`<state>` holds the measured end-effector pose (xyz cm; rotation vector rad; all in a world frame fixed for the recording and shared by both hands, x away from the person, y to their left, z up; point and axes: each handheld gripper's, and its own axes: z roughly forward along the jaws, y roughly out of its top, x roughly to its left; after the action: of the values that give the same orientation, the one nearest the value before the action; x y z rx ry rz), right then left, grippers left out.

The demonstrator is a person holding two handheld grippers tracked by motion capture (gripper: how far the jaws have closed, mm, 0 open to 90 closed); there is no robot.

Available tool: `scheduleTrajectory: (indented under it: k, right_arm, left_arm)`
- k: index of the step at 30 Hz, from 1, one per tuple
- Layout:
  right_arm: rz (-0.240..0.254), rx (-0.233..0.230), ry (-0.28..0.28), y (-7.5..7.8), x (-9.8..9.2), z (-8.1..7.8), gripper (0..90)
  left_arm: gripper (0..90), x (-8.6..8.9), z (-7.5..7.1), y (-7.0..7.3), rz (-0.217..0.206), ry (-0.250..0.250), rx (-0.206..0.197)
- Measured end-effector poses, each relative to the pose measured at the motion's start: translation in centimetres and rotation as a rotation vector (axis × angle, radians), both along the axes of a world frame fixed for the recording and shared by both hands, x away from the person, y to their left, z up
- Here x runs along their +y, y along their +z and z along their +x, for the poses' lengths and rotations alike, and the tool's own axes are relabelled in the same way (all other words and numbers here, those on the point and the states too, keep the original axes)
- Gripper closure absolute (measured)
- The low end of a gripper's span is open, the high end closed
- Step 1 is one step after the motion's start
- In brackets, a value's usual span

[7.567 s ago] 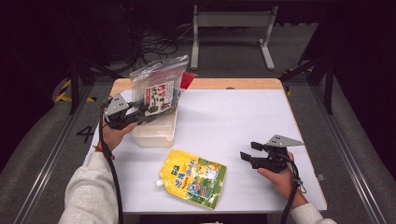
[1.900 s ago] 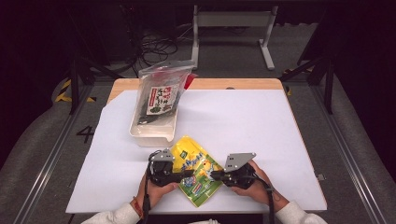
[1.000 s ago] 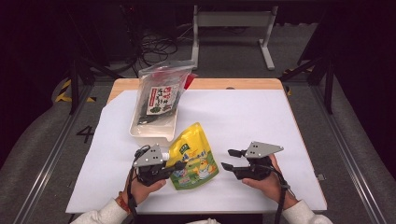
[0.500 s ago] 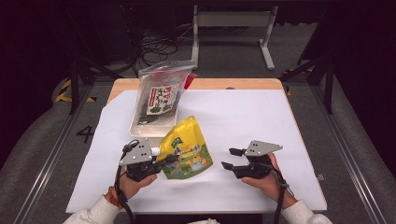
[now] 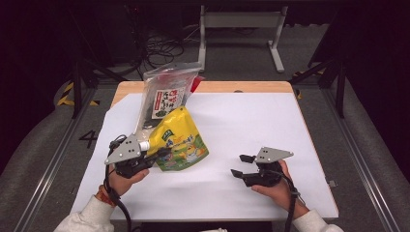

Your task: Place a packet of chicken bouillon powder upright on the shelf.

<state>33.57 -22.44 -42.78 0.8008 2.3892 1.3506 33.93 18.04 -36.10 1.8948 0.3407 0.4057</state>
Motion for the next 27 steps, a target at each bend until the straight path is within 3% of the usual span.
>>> scheduleTrajectory:
  k: [4,9,14,19,27]
  right_arm:
    - [0.001,0.006,-0.009,-0.1,-0.2,0.0,36.8]
    - [0.004,0.021,-0.02,-0.4,-0.3,0.3,36.7]
    - [-0.002,0.025,-0.013,-0.6,0.0,0.2,36.6]
    - [-0.002,0.029,-0.013,-0.7,0.0,0.3,36.4]
    - [-0.008,0.039,-0.013,-1.0,0.1,0.3,36.2]
  left_arm:
    - [89.4,0.9,0.3,1.1,-0.042,0.0,-0.022]
    - [89.3,1.7,0.6,2.2,-0.051,0.006,-0.053]
    - [89.2,2.3,1.6,2.5,-0.028,0.049,-0.072]
    - [89.2,3.1,2.4,2.9,-0.041,0.087,-0.092]
    - [89.0,3.6,3.8,3.5,0.005,0.132,-0.137]
